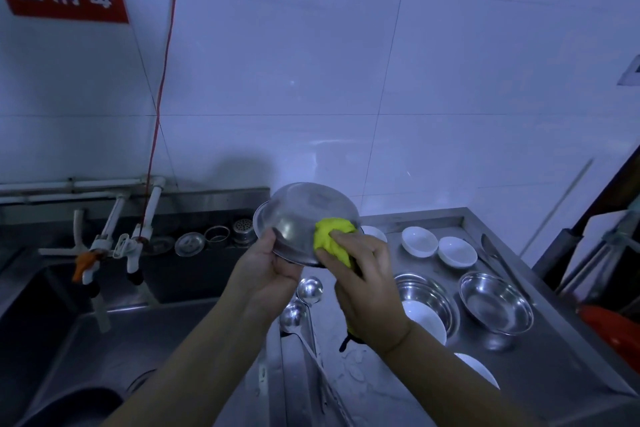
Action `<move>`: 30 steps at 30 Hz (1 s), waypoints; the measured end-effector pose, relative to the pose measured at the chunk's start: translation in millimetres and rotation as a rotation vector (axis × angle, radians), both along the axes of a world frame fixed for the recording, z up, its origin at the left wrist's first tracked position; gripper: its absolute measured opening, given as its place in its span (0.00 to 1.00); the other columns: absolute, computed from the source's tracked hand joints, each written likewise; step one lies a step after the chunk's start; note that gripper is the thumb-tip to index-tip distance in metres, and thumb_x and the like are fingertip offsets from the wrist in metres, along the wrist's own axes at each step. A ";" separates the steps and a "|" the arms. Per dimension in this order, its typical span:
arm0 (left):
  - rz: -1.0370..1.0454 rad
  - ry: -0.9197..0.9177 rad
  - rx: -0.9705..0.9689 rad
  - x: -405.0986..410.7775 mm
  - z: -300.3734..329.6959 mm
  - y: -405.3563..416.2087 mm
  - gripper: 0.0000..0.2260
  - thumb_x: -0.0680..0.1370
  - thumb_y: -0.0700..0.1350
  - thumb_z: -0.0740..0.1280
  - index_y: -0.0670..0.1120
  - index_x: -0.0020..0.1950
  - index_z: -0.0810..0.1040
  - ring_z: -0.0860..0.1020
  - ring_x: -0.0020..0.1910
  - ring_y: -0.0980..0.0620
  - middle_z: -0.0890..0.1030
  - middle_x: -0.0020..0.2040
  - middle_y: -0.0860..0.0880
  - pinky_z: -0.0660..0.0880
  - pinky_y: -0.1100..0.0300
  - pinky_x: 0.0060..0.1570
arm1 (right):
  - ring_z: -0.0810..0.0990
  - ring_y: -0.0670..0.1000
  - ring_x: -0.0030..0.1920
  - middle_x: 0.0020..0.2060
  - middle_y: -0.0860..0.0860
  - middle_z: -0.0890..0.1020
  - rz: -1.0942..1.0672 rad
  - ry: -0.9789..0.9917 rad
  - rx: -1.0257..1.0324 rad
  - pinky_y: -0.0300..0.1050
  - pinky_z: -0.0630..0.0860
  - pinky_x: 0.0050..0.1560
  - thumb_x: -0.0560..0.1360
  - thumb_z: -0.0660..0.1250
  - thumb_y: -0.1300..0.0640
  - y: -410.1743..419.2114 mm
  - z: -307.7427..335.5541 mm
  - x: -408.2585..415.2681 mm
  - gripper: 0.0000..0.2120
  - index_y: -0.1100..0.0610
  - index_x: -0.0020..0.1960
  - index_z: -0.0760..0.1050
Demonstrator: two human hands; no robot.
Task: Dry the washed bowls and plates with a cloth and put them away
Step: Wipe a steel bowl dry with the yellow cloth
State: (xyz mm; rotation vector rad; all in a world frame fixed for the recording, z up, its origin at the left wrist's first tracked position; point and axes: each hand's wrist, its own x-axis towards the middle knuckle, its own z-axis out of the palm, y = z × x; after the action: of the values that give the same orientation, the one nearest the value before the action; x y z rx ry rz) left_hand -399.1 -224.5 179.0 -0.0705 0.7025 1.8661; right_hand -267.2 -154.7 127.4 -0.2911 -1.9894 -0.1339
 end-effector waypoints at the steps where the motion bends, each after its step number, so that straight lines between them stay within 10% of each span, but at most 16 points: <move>1: -0.006 -0.039 0.002 0.7 -1.4 0.6 0.14 0.82 0.45 0.55 0.38 0.49 0.75 0.80 0.45 0.50 0.83 0.40 0.42 0.73 0.54 0.56 | 0.72 0.54 0.56 0.59 0.50 0.73 0.031 0.018 -0.006 0.51 0.75 0.53 0.79 0.65 0.62 -4.1 -0.5 -6.6 0.11 0.55 0.60 0.75; 14: -0.045 -0.046 0.004 -13.1 -16.3 -17.3 0.15 0.82 0.46 0.55 0.40 0.52 0.78 0.80 0.49 0.46 0.83 0.48 0.42 0.74 0.49 0.45 | 0.71 0.54 0.59 0.60 0.50 0.72 0.056 0.119 -0.296 0.46 0.68 0.62 0.73 0.60 0.68 12.4 -0.8 12.6 0.16 0.53 0.56 0.75; 21: -0.023 0.344 -0.041 -11.5 -22.4 -27.9 0.13 0.81 0.43 0.56 0.41 0.56 0.78 0.79 0.51 0.47 0.84 0.47 0.45 0.74 0.52 0.49 | 0.77 0.45 0.53 0.52 0.46 0.81 0.217 0.132 -1.075 0.39 0.71 0.54 0.71 0.57 0.74 36.6 30.6 14.2 0.23 0.51 0.51 0.79; 30: -0.095 0.924 -0.138 -23.3 -25.6 -25.7 0.11 0.79 0.42 0.60 0.49 0.46 0.83 0.81 0.45 0.48 0.84 0.45 0.46 0.77 0.52 0.45 | 0.74 0.50 0.62 0.58 0.48 0.77 0.149 -0.104 -0.893 0.41 0.68 0.66 0.72 0.61 0.76 46.1 30.9 3.1 0.21 0.60 0.59 0.79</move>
State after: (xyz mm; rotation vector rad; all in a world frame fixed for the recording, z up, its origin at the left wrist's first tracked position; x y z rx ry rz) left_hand -422.4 -250.2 153.4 0.7659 1.4227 1.7053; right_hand -264.1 -108.6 158.3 -0.7041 -2.0584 0.8687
